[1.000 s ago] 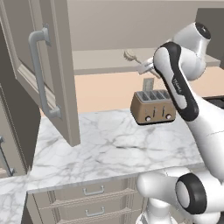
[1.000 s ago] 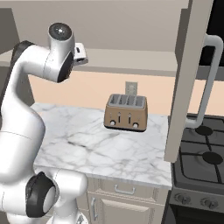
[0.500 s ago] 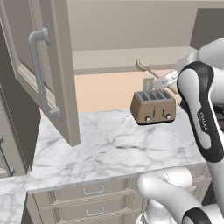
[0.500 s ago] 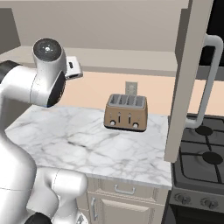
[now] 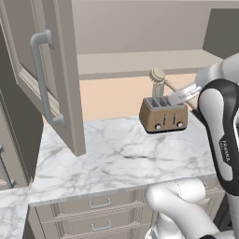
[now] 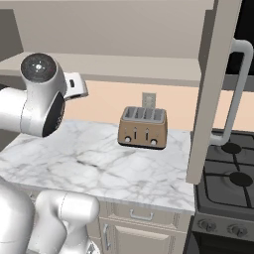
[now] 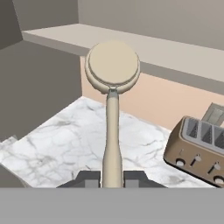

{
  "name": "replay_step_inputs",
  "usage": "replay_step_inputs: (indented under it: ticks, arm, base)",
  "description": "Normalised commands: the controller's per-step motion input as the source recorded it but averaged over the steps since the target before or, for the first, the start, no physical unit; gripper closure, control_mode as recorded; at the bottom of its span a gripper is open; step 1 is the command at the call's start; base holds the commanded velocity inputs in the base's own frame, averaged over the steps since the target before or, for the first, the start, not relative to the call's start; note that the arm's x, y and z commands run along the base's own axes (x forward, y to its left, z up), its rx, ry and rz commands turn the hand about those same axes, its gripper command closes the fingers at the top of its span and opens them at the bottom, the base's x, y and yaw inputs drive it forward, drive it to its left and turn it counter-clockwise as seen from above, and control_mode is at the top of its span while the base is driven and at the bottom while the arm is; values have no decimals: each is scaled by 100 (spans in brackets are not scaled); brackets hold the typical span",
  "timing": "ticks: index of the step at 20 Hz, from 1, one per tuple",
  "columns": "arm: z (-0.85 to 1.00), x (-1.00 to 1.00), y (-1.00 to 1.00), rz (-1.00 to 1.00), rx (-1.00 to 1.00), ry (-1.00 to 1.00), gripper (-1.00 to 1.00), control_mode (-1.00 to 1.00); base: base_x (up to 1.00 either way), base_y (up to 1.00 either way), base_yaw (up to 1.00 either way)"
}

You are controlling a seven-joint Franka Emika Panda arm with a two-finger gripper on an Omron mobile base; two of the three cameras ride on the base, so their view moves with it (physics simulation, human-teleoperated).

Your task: Open the cabinet. Pick the dish brush and place it next to the sink. Then close the cabinet.

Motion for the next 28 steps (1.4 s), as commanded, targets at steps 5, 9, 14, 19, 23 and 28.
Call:
replay_step_inputs:
  ticks: [5, 9, 14, 19, 23, 28]
  arm:
    - [0, -7, 0, -1, 0, 0, 100, -100]
    - [0, 0, 0, 0, 0, 0, 100, -100]
    - [0, 0, 0, 0, 0, 0, 100, -100]
    - [0, 0, 0, 0, 0, 0, 100, 100]
    - [0, 0, 0, 0, 0, 0, 100, 100]
    - [0, 0, 0, 0, 0, 0, 100, 100]
  base:
    - [0, 0, 0]
    - [0, 0, 0]
    - [0, 0, 0]
    - [0, 0, 0]
    - [-53, -1, -5]
    - [-100, 0, -10]
